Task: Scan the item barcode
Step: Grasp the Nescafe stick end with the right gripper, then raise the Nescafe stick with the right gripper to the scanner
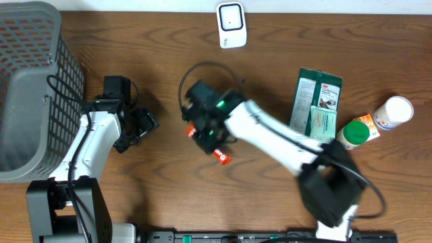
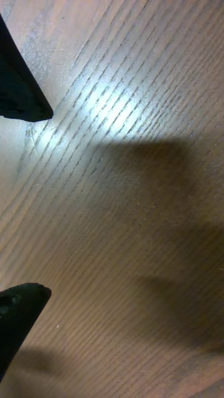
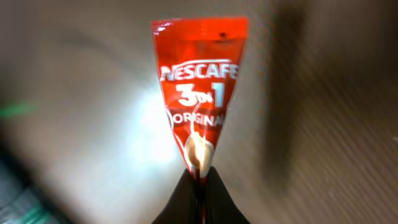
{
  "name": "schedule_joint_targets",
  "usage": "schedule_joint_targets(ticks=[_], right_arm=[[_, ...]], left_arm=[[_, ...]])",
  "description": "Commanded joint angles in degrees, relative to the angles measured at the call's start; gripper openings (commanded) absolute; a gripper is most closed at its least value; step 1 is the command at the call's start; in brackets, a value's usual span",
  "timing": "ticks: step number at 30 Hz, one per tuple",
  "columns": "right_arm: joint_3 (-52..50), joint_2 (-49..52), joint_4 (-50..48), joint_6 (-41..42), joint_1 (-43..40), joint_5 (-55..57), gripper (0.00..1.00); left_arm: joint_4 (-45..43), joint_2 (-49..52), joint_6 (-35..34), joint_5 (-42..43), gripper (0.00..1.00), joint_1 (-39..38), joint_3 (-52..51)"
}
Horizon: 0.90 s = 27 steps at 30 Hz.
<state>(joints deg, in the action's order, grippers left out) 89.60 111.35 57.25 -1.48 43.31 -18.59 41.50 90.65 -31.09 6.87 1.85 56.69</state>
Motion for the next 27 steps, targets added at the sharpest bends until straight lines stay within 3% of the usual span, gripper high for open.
schedule_joint_targets(ticks=[1, 6, 12, 25, 27], right_arm=[[4.0, -7.0, 4.4, -8.2, -7.4, -25.8, 0.01], [4.0, -8.8, 9.4, -13.5, -14.4, -41.6, 0.01], [4.2, -8.8, 9.4, -16.6, -15.6, -48.0, 0.01], [7.1, -8.8, 7.6, -16.0, -15.6, -62.2, 0.01], [7.1, -8.8, 4.3, -11.8, -15.5, -63.2, 0.01]], left_arm=[[0.0, -0.1, 0.4, -1.2, 0.85, 0.3, 0.0], [0.0, -0.1, 0.4, -1.2, 0.85, 0.3, 0.0], [0.0, -0.1, 0.4, -1.2, 0.85, 0.3, 0.0], [0.0, -0.1, 0.4, -1.2, 0.85, 0.3, 0.0], [0.0, -0.1, 0.4, -1.2, 0.85, 0.3, 0.0]])
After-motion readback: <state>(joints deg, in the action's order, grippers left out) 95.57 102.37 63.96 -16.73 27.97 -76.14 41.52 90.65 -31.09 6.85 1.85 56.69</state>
